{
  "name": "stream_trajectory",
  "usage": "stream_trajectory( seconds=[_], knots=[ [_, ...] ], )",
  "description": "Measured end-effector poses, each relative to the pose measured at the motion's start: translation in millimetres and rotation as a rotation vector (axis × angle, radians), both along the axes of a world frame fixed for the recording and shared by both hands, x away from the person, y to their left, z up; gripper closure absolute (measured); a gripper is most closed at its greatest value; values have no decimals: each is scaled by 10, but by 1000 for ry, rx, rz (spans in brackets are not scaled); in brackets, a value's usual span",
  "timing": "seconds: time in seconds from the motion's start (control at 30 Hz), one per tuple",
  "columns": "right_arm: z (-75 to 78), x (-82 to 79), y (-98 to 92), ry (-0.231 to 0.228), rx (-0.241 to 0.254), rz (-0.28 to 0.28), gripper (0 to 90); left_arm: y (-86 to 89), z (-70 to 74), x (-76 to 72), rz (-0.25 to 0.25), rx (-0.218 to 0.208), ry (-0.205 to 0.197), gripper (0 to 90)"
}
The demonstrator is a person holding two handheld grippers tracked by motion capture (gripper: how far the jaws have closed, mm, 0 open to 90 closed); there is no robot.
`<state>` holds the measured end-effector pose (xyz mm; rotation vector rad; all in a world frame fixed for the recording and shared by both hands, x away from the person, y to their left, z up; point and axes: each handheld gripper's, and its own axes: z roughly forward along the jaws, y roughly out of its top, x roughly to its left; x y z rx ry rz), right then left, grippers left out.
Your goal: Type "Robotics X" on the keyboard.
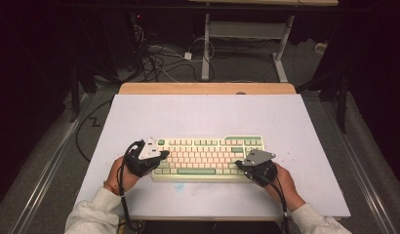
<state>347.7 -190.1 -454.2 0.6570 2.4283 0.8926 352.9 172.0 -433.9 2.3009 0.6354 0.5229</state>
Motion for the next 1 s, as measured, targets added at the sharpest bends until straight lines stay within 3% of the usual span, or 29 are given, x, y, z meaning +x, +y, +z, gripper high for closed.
stream_trajectory(
  seconds=[0.17,0.47,1.0],
  knots=[
    [-1,0,-1,1,2,-1,900,-133,-17,20,-40,25,18,878],
    [-3,1,-6,4,8,-3,900,-192,-91,68,-55,29,53,877],
    [-3,1,-6,-1,2,2,900,-298,-142,41,-91,55,62,876]
  ],
)
